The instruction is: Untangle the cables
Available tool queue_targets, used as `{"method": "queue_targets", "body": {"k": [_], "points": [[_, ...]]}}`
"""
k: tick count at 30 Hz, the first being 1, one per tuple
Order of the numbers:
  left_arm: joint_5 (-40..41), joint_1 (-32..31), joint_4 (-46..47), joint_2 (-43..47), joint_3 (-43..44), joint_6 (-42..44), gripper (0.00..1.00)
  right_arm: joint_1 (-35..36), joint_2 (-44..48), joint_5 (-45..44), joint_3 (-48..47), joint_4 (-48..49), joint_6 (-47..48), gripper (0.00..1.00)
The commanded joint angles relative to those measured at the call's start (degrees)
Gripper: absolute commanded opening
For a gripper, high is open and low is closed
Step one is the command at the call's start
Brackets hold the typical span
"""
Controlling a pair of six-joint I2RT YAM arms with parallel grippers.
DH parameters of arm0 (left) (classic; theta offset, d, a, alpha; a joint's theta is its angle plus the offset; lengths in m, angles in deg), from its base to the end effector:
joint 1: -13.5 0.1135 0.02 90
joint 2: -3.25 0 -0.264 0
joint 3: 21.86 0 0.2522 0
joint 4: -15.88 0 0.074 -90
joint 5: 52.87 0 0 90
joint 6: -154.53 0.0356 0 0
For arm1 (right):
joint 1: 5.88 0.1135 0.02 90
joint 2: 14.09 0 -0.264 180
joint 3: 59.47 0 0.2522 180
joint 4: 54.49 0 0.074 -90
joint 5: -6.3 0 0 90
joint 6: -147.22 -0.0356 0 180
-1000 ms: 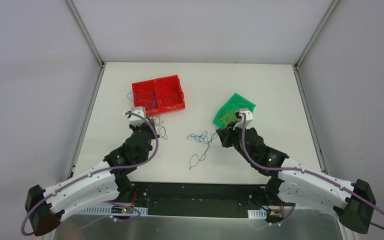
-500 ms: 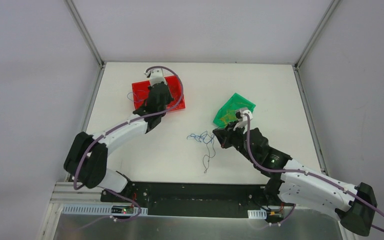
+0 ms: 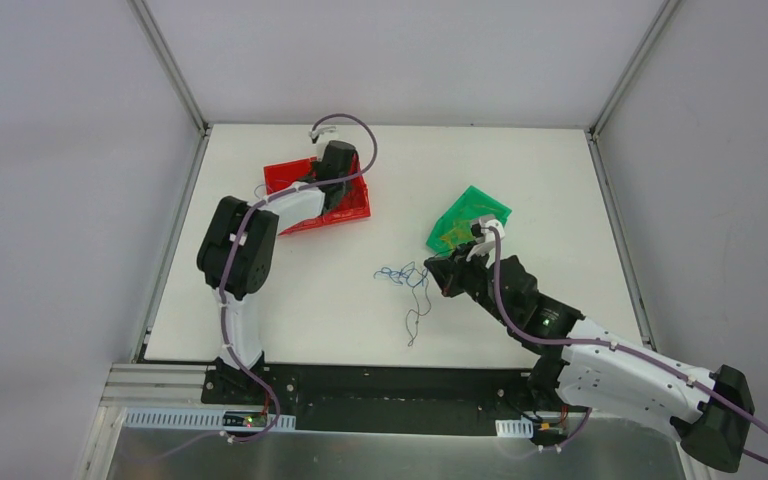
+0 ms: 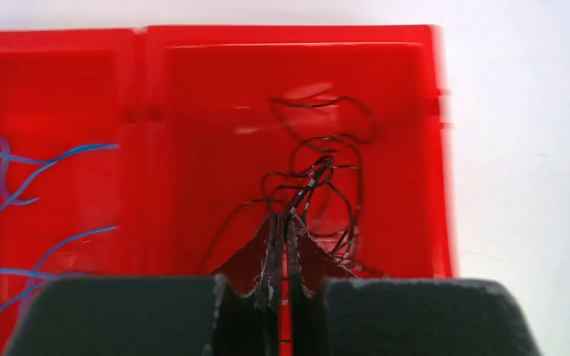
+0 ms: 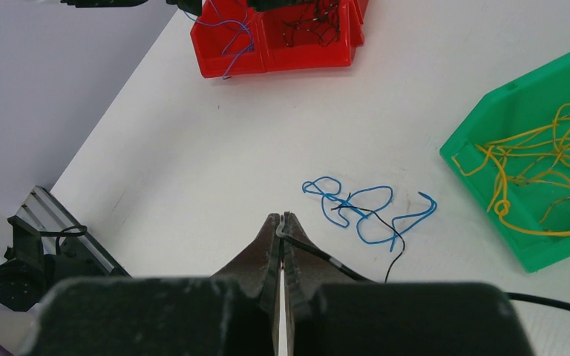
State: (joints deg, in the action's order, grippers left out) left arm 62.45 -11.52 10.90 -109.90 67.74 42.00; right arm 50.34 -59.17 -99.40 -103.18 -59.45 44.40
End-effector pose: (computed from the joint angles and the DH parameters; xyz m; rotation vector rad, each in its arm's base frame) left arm 0.4126 -0.1758 0.2048 -0.2236 2.0054 -0.0683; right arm 0.1155 0.1553 0.2825 -0.4361 1.6665 0.6731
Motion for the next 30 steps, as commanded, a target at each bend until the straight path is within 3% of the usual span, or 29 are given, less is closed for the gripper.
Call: {"method": "queue_targets", "body": {"k": [1,12,17,21,23,30], "points": [[-0.1,2.2,-6.3,2.8,2.7,-2.8,0.0,0.1,0.9,0.2,-0.9,3.3,0.5,0.0],[-2.5,2.3,-8.1,-1.8,5.7,3.7,0.0,0.2,-1.0,0.4,-1.4,3.6,0.5,0.0],[-6.0,2.0,-8.2,3.8,4.2,7.0,0.52,0.2,-4.5,2.5,-2.8,3.6,0.3,0.0],[-2.4,-1.7,-7.1,13.1,0.1,9.6,0.74,0.3,-7.1,4.2,-4.6,3.1,-0.3,0.0],[-0.5,-4.8,-6.1,17.6,-2.8,6.2,0.98,0.4,-6.8,3.7,-4.6,3.2,-0.7,0.0],[-2.2,-14.9,-0.1,31.7,-14.5,1.6,0.98,0.6,-2.1,-0.2,-1.9,4.2,-0.8,0.02]]}}
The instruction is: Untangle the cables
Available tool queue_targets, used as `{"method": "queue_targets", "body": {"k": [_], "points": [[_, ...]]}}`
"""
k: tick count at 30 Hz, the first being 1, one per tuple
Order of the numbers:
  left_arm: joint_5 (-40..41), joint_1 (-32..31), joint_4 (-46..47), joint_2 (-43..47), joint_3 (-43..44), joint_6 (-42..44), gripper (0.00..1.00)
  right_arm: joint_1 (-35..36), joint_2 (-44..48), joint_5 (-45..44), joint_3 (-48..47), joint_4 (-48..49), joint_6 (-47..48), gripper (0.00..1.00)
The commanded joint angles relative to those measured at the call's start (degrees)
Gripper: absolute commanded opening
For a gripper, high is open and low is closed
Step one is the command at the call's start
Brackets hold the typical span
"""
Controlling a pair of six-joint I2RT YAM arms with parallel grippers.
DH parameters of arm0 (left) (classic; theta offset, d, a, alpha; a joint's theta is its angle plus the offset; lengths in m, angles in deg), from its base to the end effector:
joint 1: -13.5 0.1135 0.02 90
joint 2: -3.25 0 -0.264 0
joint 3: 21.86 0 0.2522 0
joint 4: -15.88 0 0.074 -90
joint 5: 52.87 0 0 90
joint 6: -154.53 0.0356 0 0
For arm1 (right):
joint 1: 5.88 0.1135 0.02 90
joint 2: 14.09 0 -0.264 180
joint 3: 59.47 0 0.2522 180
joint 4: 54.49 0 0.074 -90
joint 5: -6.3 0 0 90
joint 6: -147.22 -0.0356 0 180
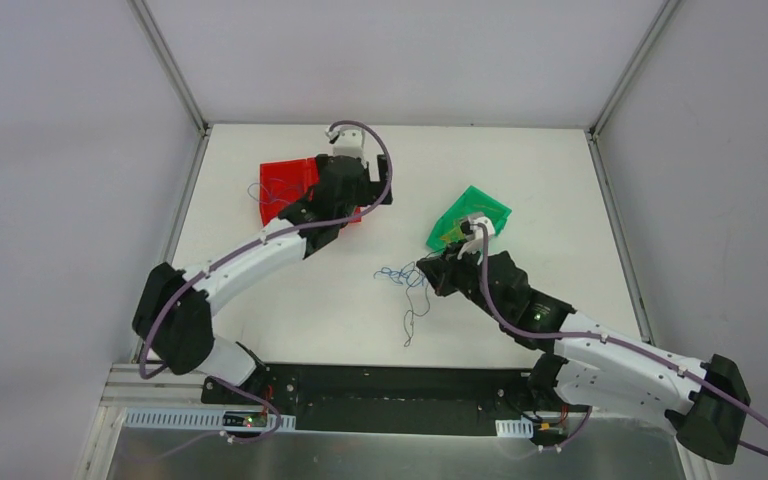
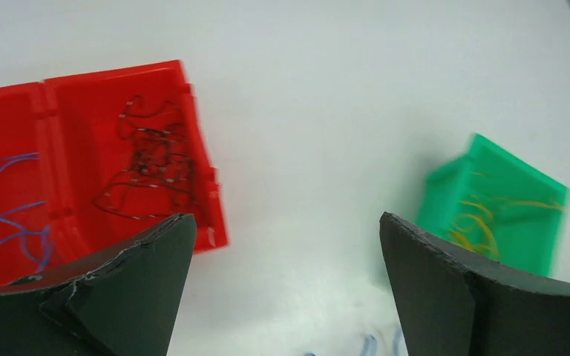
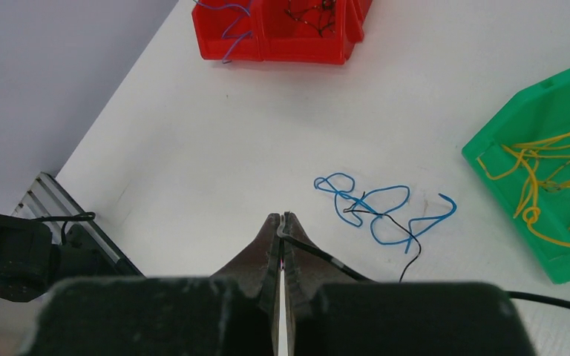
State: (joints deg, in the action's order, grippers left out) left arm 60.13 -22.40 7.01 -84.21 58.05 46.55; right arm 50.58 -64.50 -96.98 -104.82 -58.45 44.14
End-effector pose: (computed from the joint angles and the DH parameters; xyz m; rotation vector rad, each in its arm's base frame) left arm 0.3004 -0.2003 0.3139 0.0099 1.8436 -0.2869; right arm 0.1230 0.1707 0.2777 -0.4895 1.7056 0.6909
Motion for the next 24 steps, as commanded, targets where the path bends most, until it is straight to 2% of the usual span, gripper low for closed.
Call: {"method": "queue_targets", "body": {"k": [1,5,8,12,14,17,24], "points": [[-2.0,-5.1,3.9,7.9,-6.5,-3.7,0.97,0.3,3.4,-2.9,-0.1,3.5,-0.7,0.02],[-9.6,-10.6,4.4,17.4,-14.8,-5.7,0.93,0.3,3.8,-4.7,0.6,4.4,-1.5,0.04],[-11.9,-14.8,5.7,24.9,-21.7,-3.7,0.93,0.2,3.6,-6.1,1.1,5.4,-2.1,0.04],[-22.5,-16.1,12.1,33.0,-32.0,4.6,0.93,0.4,2.7,-4.9,0.5,5.5,-3.2,0.04],[-25.2,-16.2,15.3,35.6,-34.6,4.2,0.94,0.3,2.4,-4.7,0.2,5.5,-3.7,0.04],[-29.3,-16.1,20.5,35.5,-36.4,4.3,0.92,0.3,2.4,-4.8,0.0,5.1,-3.6,0.04],[-41.4,-16.7,17.2,25.0,-29.2,3.0,0.86,0.3,2.6,-8.8,0.9,6.9,-3.6,0.05]]}}
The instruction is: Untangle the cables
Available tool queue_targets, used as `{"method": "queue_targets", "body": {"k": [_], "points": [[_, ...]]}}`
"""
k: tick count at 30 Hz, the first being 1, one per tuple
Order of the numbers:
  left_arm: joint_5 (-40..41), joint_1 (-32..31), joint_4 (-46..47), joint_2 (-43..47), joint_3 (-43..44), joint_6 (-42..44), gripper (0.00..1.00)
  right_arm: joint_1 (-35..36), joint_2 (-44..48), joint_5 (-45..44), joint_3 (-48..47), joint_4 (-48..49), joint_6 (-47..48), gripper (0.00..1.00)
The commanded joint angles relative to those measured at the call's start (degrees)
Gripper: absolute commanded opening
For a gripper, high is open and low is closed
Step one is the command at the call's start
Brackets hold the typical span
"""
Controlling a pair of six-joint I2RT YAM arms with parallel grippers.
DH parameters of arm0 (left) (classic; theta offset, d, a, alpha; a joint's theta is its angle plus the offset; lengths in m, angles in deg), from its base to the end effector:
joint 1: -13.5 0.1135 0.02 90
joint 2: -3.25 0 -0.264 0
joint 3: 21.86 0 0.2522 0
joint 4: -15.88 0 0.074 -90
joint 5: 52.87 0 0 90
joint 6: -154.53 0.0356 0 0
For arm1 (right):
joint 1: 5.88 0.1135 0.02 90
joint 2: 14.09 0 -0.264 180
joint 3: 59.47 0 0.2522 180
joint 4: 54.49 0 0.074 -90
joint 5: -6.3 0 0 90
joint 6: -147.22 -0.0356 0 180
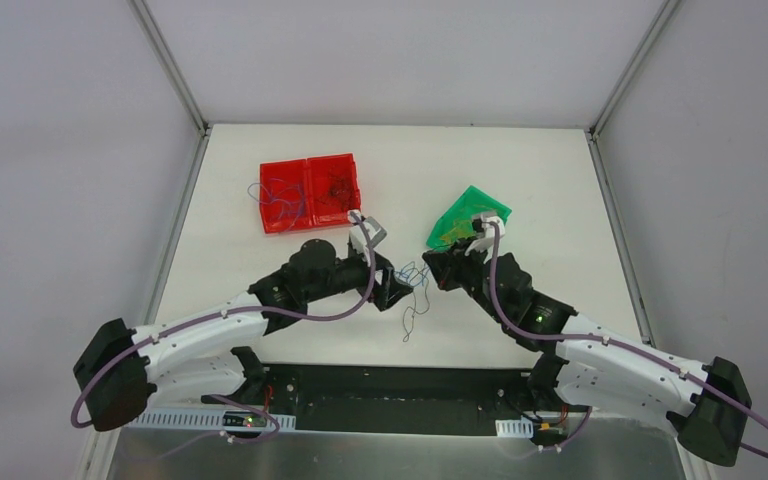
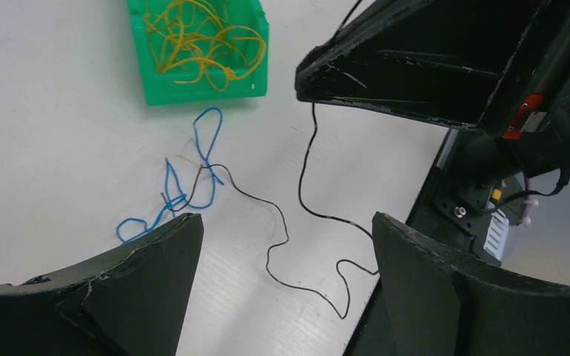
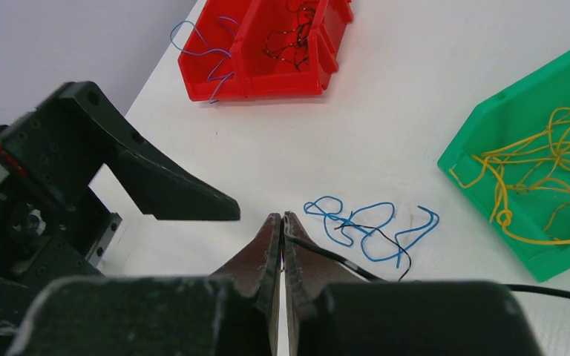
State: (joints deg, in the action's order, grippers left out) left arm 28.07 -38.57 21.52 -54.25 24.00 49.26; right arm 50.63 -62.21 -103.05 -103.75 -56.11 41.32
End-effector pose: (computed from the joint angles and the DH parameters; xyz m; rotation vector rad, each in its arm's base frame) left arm 0.1392 -0.1878 0.2739 0.6801 1.6435 -1.0026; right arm 0.1216 0.1624 0.2829 -0.3399 1.6711 0.6730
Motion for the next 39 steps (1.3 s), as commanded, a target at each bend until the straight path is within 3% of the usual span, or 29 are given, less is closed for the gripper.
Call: {"method": "queue_targets", "body": {"k": [1,9,10,12,19,22,26,31,32,34,35,36,39], "points": [[-9.1,-0.9,2.4,-6.7,5.5,0.5,0.85,0.3,0.3,-3.2,-0.1,4.8,-1.2,0.04],[-3.2,-7.4,-0.1,-14.3,9.3,6.5,0.8,0.3,3.9,-7.1,2.1,6.5,-2.5,0.05],[-2.7,-7.8,-1.0,-15.2,10.0,7.1,0.76,0.3,4.6,-7.2,2.3,6.7,-2.5,0.05],[-1.9,-8.2,-3.5,-17.4,12.0,7.6,0.68,0.3,6.0,-7.9,3.0,6.7,-2.7,0.06],[-0.3,-8.6,-8.3,-23.6,16.7,8.2,0.64,0.3,16.1,-15.0,6.1,6.7,-2.7,0.07],[1.2,-8.7,-9.9,-24.6,17.8,8.4,0.54,0.3,20.5,-18.0,7.7,6.7,-2.6,0.06],[4.4,-8.7,-13.6,-23.3,19.2,9.5,0.16,0.3,24.7,-19.8,9.3,7.2,-2.6,0.06],[9.3,-8.7,-15.0,-16.7,17.0,10.4,0.05,0.3,24.9,-21.2,9.7,7.0,-2.8,0.07],[11.6,-8.7,-15.3,-15.1,16.6,10.5,0.01,0.3,24.3,-19.6,9.3,6.7,-2.0,0.16],[16.4,-8.6,-16.1,-11.0,15.7,10.5,0.0,0.3,21.9,-9.9,7.0,2.7,2.7,0.56],[18.1,-8.5,-16.1,-8.8,14.9,10.5,0.0,0.3,19.9,-7.1,5.7,1.2,3.5,0.69],[19.2,-8.4,-16.0,-6.6,14.1,10.6,0.0,0.3,17.8,-5.1,4.5,0.4,4.2,0.75],[22.6,-8.2,-15.0,-0.2,11.2,10.0,0.0,0.3,10.8,-0.7,2.0,-0.1,5.4,0.8]]}}
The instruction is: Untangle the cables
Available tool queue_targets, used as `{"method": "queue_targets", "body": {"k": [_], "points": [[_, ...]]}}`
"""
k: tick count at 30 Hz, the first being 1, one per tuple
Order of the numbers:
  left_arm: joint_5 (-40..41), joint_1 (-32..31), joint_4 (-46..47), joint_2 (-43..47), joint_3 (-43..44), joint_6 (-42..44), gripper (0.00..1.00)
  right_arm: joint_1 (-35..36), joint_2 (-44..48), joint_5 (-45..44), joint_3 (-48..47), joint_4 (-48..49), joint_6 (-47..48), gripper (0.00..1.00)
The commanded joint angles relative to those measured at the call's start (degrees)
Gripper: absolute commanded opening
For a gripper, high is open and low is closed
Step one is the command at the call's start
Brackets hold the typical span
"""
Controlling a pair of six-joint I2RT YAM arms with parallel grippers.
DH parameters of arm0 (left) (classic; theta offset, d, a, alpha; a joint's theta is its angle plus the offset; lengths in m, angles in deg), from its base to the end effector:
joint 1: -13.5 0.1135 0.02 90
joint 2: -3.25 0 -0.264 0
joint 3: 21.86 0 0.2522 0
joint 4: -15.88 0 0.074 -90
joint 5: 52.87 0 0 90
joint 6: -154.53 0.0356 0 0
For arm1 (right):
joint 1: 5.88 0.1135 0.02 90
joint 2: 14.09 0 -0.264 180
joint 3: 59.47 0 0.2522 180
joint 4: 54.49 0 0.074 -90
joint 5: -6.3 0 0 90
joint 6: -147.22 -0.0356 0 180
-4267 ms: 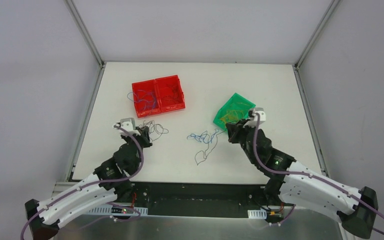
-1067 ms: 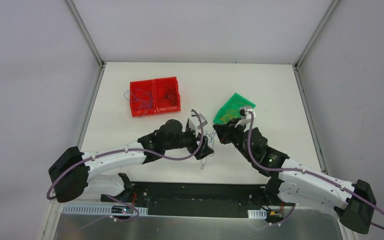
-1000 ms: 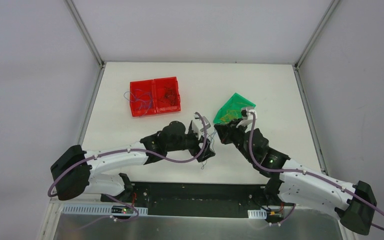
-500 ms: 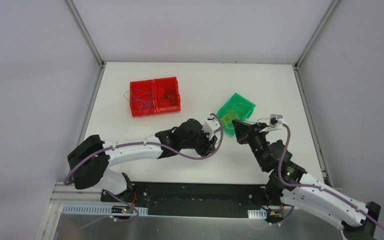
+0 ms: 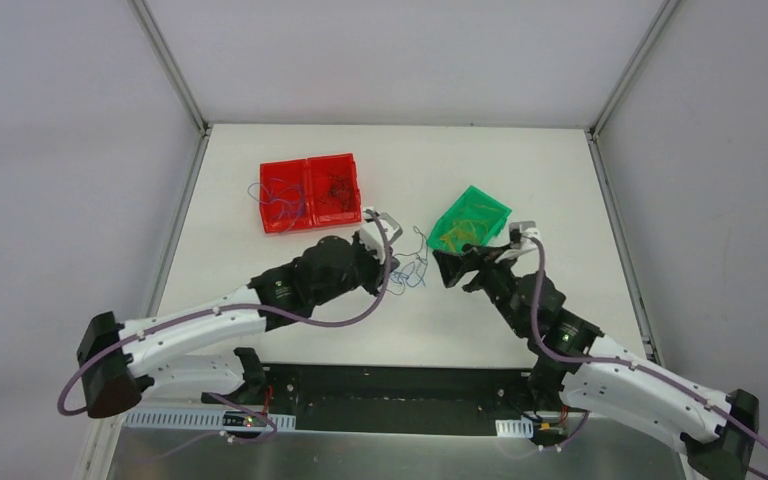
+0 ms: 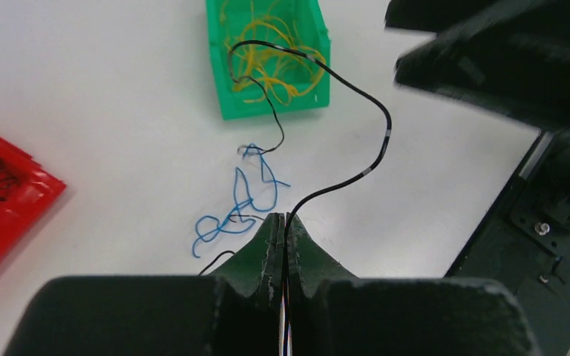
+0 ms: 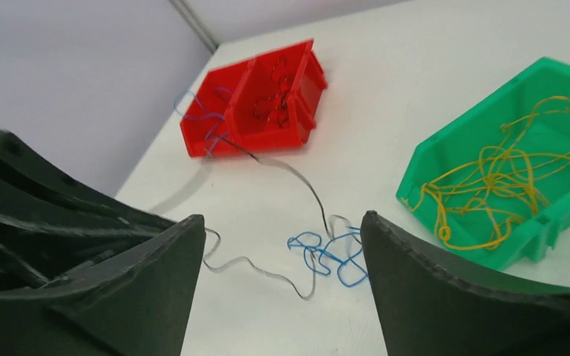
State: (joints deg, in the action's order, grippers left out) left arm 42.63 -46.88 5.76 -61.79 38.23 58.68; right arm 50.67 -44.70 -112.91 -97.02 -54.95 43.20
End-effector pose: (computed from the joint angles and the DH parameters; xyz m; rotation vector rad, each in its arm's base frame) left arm 0.1342 -0.2291 0.3026 0.8052 1.7145 -0.7164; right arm 0.0958 0.1135 0.2903 -0.1309 1.4979 0.6268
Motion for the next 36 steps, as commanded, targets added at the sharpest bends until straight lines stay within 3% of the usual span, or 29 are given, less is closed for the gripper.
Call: {"method": "queue_targets", "body": {"k": [1,9,14,23,36], "points": [[9.9,0.2,0.9,9.6,-3.8,0.1,0.0,0.2,-9.0,9.7,-5.3,-1.1,3.6,0.8],[31.6,0.6,0.5,22.7,-9.4,-1.9,0.0,0.2,-23.6,10.0,-9.0,-0.7,3.2,0.8],[39.0,0.6,2.4,28.8,-12.4,-2.1,0.0,0.2,-28.7,8.9,-11.5,-2.9,2.8,0.8],[41.9,0.5,5.9,32.1,-15.2,-0.4,0.0,-0.5,-41.9,8.4,-18.4,-8.1,1.5,0.95],[41.7,0.6,7.9,28.4,-14.9,-0.3,0.0,-4.1,-60.5,11.6,-28.1,-13.0,-1.8,0.99]]}}
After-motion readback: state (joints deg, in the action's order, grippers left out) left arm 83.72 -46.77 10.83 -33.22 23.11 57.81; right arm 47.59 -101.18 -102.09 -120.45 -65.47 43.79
